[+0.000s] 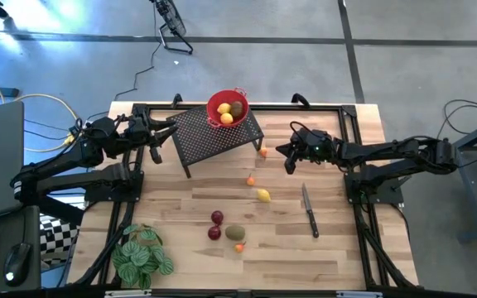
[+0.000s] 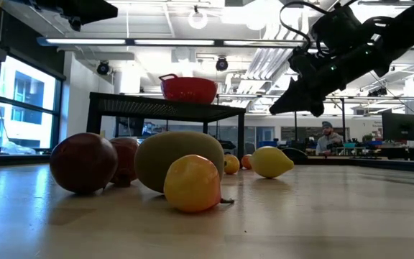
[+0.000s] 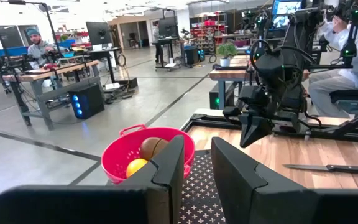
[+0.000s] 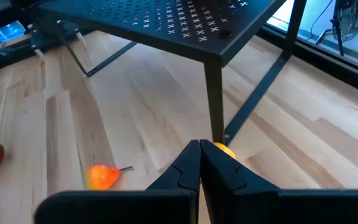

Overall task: Pick & Place Fruit
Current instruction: Put the top pear into the red strainer bowl on the shelf

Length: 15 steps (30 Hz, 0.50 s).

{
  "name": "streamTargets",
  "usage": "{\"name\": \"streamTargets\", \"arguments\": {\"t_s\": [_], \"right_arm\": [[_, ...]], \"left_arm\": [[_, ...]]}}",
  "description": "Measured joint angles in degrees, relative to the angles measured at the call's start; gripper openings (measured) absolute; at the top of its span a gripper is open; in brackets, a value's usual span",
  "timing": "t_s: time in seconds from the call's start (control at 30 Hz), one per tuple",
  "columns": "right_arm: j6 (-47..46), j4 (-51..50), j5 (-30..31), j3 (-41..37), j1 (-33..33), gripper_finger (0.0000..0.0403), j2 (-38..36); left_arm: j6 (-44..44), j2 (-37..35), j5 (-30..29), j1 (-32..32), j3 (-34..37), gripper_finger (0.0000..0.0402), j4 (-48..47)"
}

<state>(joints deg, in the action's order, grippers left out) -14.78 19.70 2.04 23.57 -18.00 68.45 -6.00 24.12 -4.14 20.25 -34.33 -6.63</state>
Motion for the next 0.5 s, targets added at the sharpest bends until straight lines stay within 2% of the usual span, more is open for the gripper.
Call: {"name": "streamTargets", "arguments": {"t_s": [0.13, 0.5], "right_arm": [[-0.25, -0.31, -0.02, 0.00, 0.00, 0.0002, 0.00], [1.24, -0.63, 3.92, 0.00, -2.44, 0.0002, 0.02]], "left_arm": [[0.77, 0.02, -0.18, 0.00, 0.00, 0.0077, 0.00], [1.75, 0.24, -8.55, 0.00, 0.00, 0.0077, -1.18]]}}
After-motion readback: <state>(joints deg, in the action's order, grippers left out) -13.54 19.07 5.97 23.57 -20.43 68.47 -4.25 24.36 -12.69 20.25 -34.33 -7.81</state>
